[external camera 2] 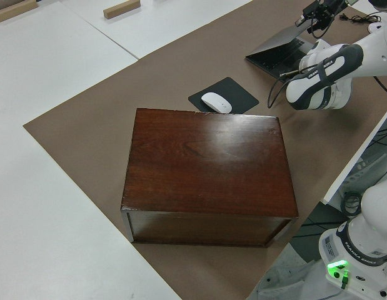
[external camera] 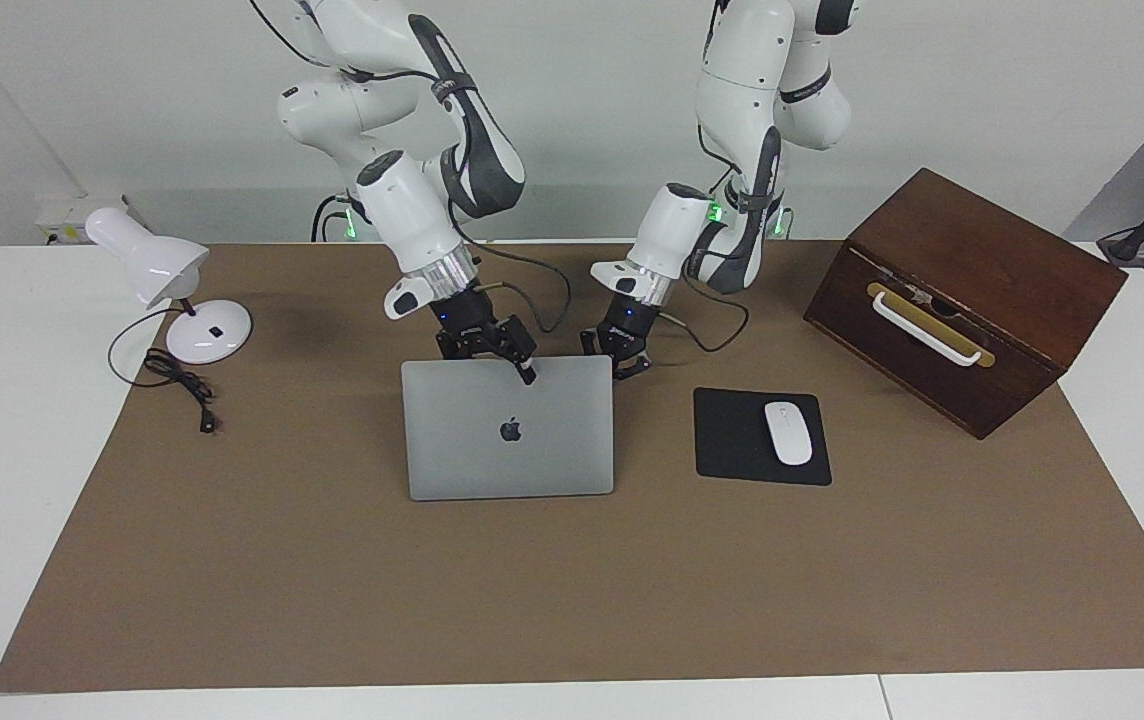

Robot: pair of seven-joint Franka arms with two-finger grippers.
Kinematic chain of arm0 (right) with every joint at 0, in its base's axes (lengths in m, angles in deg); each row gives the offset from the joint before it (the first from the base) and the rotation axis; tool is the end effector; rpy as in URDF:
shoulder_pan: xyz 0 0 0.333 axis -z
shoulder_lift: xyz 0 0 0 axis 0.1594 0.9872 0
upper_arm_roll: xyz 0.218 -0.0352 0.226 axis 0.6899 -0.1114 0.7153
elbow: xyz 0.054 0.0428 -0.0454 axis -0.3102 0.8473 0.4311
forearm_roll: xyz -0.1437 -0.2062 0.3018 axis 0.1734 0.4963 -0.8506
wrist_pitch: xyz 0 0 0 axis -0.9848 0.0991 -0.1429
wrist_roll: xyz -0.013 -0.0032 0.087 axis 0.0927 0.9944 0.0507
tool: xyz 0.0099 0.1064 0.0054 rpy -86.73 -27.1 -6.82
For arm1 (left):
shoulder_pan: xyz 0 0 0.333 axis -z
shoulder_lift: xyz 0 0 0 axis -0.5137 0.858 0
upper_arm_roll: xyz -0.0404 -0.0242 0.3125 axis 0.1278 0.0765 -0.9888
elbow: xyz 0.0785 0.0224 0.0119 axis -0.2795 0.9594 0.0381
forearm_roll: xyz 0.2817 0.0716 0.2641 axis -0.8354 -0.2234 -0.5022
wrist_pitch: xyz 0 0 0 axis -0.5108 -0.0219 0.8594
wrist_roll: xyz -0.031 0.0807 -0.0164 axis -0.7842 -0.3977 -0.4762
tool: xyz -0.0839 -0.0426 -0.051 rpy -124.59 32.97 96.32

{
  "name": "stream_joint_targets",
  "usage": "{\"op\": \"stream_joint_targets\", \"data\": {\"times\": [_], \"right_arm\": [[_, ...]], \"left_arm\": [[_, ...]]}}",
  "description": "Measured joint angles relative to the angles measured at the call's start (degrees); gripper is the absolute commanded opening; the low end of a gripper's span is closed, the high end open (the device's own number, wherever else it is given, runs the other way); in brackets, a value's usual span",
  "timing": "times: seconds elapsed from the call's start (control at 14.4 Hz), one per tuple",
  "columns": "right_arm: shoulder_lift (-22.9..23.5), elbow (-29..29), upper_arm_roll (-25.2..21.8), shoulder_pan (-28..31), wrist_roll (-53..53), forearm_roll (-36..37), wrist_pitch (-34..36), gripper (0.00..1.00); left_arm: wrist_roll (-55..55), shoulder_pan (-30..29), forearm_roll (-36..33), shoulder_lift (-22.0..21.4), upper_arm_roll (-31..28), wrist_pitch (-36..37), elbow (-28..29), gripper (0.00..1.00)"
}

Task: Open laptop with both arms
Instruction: 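Lift the laptop lid upward with the right gripper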

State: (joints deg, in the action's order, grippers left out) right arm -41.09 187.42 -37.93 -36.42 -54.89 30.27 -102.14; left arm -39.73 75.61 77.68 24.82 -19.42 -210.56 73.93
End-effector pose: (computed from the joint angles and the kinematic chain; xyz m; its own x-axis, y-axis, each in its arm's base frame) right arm 0.5105 0.2237 0.3818 0.8599 -0.4705 0.1979 -0.3009 -0.7805 -0.5480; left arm 0.3953 -0.3426 0.2660 0.6696 -0.3485 0.6559 -0.5443 -0.8311 0.1141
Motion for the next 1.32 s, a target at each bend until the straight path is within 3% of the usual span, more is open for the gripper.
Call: {"op": "stream_joint_targets", "data": {"times": [1.32], "right_arm": [[7.62,-19.25,-0.18,8.07,0.0,13.62,15.76,1.0]], "left_arm": [[0.09,-0.02,-0.98,0.03,-0.21,-0.08,0.0,0.0]]}}
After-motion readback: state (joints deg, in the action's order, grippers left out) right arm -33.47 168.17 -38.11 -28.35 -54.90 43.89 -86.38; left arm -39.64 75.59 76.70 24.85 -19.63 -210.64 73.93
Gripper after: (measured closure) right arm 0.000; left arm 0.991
